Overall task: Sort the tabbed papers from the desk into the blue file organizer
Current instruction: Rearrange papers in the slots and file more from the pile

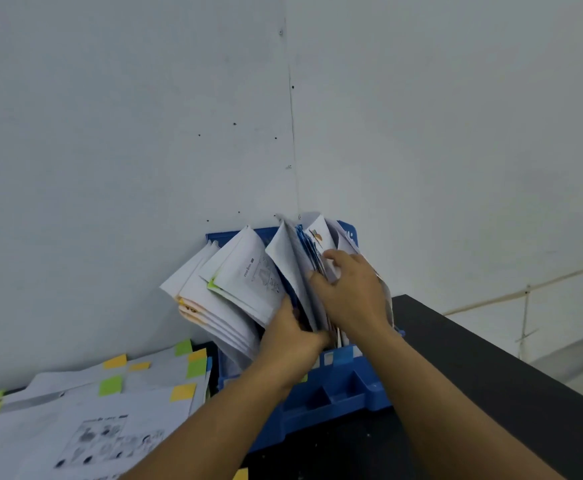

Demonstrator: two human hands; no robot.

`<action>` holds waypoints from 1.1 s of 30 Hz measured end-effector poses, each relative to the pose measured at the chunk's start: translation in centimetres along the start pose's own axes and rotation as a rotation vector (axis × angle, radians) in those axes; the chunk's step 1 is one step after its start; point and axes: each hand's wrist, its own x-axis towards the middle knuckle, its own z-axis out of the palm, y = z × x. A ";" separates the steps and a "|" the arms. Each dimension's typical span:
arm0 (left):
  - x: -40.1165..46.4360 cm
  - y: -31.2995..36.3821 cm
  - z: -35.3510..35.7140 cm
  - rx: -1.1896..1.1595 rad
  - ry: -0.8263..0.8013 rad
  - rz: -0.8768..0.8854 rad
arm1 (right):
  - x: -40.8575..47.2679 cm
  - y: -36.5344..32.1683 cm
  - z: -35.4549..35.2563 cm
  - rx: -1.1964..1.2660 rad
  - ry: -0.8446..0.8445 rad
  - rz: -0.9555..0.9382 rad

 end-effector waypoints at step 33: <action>-19.8 -15.9 -22.3 0.880 0.414 -0.439 | -21.7 -9.0 14.3 -0.551 -0.686 -0.060</action>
